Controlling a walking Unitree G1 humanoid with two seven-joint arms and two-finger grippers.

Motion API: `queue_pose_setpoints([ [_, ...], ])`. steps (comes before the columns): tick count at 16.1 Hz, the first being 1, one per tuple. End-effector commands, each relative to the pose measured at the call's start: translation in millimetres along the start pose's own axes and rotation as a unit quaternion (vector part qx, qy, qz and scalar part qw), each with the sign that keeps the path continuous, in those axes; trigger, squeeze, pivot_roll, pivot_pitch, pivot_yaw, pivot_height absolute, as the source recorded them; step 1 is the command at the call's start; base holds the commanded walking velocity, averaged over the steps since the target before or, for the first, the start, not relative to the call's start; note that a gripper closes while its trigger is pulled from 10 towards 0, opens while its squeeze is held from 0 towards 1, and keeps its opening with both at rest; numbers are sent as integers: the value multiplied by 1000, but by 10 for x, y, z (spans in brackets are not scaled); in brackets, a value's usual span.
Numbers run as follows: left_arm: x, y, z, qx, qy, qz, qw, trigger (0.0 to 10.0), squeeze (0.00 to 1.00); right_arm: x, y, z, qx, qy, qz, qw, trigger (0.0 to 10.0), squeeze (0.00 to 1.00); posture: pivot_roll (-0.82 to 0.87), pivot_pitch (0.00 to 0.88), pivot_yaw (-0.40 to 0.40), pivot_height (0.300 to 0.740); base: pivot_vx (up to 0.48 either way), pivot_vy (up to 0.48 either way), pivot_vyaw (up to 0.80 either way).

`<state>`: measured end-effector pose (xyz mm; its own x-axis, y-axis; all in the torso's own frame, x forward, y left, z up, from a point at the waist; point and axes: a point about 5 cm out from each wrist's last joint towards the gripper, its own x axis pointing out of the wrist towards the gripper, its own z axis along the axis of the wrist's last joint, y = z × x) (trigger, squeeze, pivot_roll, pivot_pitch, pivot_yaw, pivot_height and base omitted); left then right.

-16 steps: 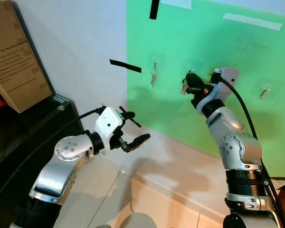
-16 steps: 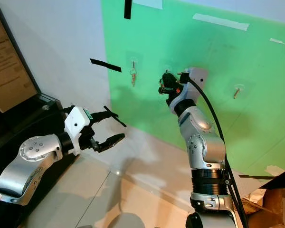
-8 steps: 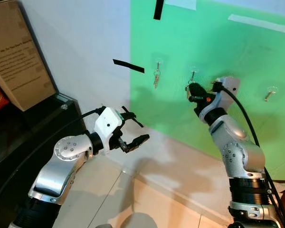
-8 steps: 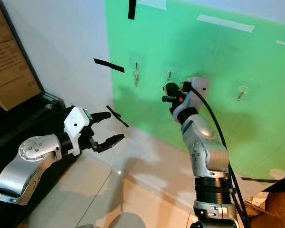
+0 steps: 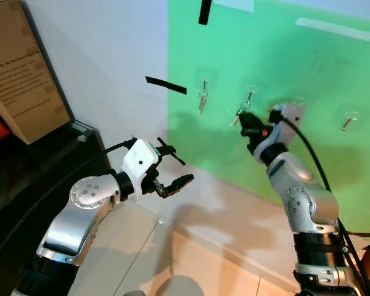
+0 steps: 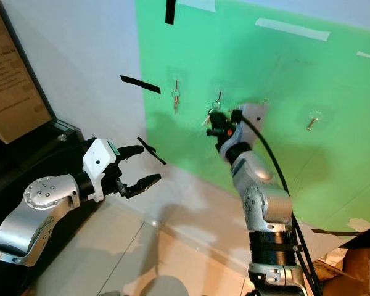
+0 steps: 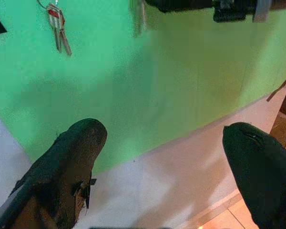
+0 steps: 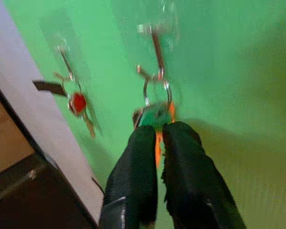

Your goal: Hang keys on a hook

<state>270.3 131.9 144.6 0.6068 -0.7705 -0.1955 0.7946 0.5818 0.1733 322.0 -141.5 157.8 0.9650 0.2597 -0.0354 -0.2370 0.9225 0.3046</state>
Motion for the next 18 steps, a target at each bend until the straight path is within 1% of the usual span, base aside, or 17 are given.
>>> queue_pose_setpoints([
  [1, -12, 0, 62, 9, -13, 7, 1000, 10000, 0, -25, -6, -7, 0, -2, 7, 1000, 10000, 1000, 35, 0, -45, 740, 0, 0, 0],
  [2, -15, 4, 63, 6, -15, 12, 1000, 10000, 0, -67, -14, -42, 2, 1, 9, 1000, 10000, 1000, 35, 0, -45, 740, 0, 0, 0],
  [4, -20, 0, 61, 4, -16, 14, 1000, 10000, 0, -102, -29, -68, -5, 1, 6, 1000, 10000, 1000, 35, 0, -45, 740, 0, 0, 0],
  [5, -26, -1, 59, -2, -20, 20, 1000, 10000, 0, -135, -47, -92, 0, 0, 1, 1000, 10000, 1000, 36, 0, -47, 740, 0, 0, 0],
  [6, -55, 32, 43, -15, -26, 52, 998, 10000, 0, -195, -73, -185, -44, 22, -8, 999, 10000, 1000, 36, 0, -47, 740, 0, 0, 0],
  [7, -84, 91, -2, -18, -22, 97, 995, 10000, 0, -237, -86, -282, -77, 35, -9, 996, 10000, 1000, 29, 0, -47, 740, 0, 0, 800],
  [8, -139, 156, -101, -21, 4, 148, 989, 10000, 0, -290, -77, -400, -79, 50, -6, 996, 10000, 1000, 30, 0, -48, 740, 0, 0, 800],
  [9, -198, 189, -196, -17, 28, 185, 982, 10000, 0, -326, -62, -474, -75, 59, -6, 995, 10000, 1000, 31, 0, -50, 740, 0, 0, 800],
  [10, -240, 186, -251, -19, 34, 207, 978, 10000, 0, -351, -63, -534, -75, 69, -13, 995, 10000, 1000, 33, 0, -52, 740, 0, 0, 800],
  [11, -254, 182, -263, -18, 35, 217, 975, 10000, 0, -360, -64, -548, -72, 70, -18, 995, 10000, 1000, 35, 0, -55, 740, 0, 0, 800],
  [12, -267, 175, -282, -24, 34, 241, 970, 10000, 0, -375, -55, -569, -56, 70, -29, 996, 10000, 1000, 35, 0, -55, 740, 0, 0, 800],
  [13, -265, 173, -289, -26, 32, 255, 966, 10000, 0, -384, -51, -583, -35, 65, -38, 997, 10000, 1000, 33, 0, -55, 740, 0, 0, 800],
  [14, -258, 175, -286, -19, 31, 258, 966, 10000, 0, -389, -65, -584, -29, 56, -50, 997, 10000, 1000, 34, 0, -55, 740, 0, 0, 800],
  [16, -236, 218, -291, 6, 45, 277, 960, 10000, 0, -388, -80, -600, -30, 53, -57, 997, 10000, 1000, 36, 0, -56, 740, 0, 0, 800],
  [18, -228, 216, -293, 1, 43, 283, 958, 10000, 0, -399, -59, -616, -47, 62, -50, 996, 10000, 1000, 28, 0, -45, 740, 0, 0, 800],
])
